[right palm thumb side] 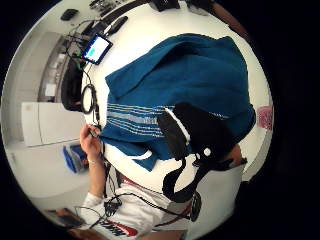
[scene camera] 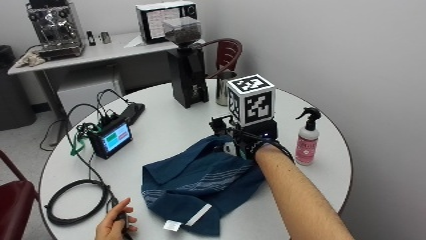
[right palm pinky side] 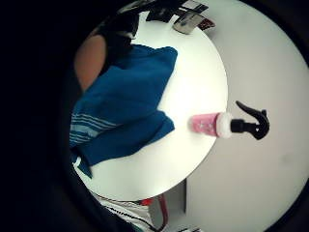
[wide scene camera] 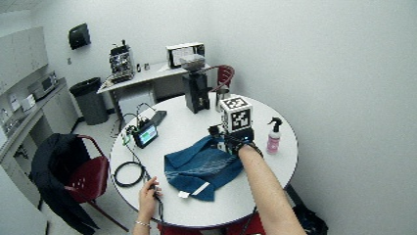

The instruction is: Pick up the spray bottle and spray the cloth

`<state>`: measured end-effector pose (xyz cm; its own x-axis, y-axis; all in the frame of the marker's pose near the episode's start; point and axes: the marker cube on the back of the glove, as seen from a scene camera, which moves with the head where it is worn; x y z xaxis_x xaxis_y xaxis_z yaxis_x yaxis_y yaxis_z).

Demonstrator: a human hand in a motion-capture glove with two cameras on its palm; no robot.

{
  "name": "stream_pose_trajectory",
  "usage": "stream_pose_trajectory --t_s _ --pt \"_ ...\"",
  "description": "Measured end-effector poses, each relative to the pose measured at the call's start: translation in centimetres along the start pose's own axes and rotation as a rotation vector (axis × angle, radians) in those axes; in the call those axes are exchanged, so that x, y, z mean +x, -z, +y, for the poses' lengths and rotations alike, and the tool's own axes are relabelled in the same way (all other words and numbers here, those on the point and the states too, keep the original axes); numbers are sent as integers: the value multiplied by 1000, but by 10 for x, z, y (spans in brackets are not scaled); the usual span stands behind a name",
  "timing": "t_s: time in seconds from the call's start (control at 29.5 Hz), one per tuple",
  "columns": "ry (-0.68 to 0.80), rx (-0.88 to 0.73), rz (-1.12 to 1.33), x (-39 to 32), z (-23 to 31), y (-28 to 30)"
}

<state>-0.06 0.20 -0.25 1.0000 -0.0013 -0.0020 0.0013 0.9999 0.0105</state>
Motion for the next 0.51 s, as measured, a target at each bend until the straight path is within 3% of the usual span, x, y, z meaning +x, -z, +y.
stream_pose_trajectory --t_s 0.51 --pt "124 188 -55 26 86 26"
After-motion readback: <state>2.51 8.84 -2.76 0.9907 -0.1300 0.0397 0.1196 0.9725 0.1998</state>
